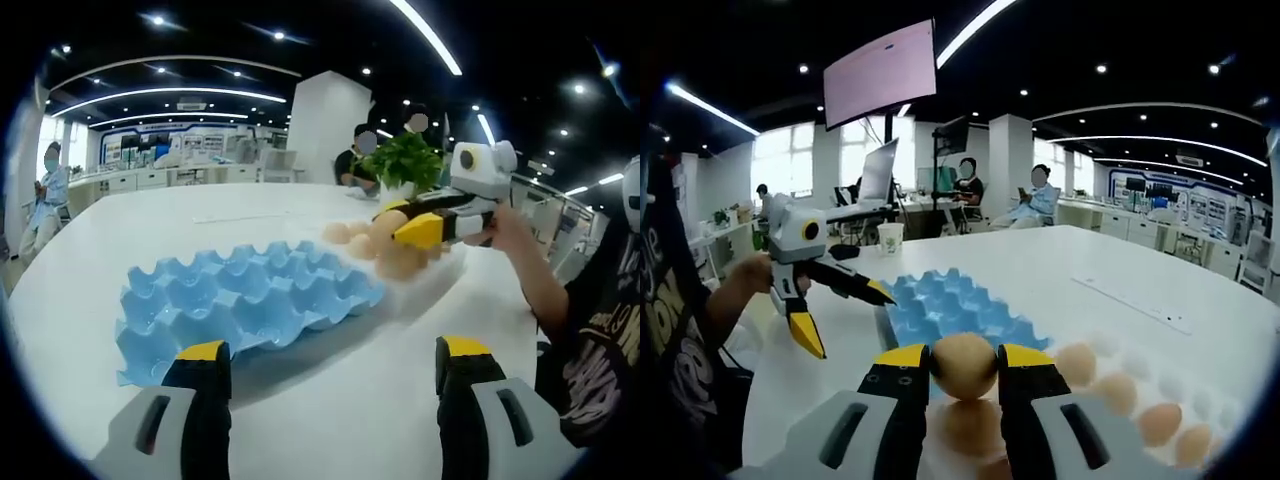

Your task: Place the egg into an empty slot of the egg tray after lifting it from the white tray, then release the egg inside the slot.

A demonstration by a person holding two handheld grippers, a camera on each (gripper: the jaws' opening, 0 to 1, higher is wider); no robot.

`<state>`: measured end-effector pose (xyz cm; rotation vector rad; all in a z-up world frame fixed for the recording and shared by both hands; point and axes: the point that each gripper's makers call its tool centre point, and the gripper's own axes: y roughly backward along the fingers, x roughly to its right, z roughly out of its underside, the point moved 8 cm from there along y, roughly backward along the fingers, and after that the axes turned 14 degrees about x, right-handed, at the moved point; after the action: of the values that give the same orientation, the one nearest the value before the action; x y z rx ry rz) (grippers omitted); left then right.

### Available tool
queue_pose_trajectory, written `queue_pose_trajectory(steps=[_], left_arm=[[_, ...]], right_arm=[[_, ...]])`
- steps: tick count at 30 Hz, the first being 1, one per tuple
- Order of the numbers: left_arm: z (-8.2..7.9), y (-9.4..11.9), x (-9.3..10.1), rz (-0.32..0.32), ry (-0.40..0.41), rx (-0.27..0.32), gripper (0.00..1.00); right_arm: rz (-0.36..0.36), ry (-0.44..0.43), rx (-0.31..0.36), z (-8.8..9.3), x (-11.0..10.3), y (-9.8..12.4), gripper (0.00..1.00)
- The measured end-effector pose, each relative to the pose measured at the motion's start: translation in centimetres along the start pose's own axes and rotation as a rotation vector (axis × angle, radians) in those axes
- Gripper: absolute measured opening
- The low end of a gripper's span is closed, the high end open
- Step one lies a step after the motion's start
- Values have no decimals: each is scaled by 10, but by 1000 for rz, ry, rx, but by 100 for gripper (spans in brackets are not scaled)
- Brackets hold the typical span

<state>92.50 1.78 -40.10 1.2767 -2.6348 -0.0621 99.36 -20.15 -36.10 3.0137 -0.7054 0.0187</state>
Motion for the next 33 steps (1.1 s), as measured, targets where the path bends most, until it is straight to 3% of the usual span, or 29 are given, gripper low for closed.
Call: queue_pose_trajectory(steps=[5, 12, 15, 23, 29, 33], left_arm=[[0, 0, -1, 1, -1, 1, 86], [0, 0, -2, 1, -1, 6, 86], [0, 0, -3, -1, -3, 6, 86], [-1, -2, -3, -3, -12, 2, 87], [-1, -4, -2, -7, -19, -3, 88], [0, -7, -1, -8, -26, -7, 89]], right_arm=[[-19, 13, -42, 12, -10, -11, 28], [-55, 18, -47, 18, -18, -23, 28], [-38, 99, -79, 18, -17, -26, 28], [-57, 101, -77, 21, -13, -28, 28], [-81, 316, -162, 25, -14, -34, 26], [-75, 286, -147, 26, -10, -34, 26]])
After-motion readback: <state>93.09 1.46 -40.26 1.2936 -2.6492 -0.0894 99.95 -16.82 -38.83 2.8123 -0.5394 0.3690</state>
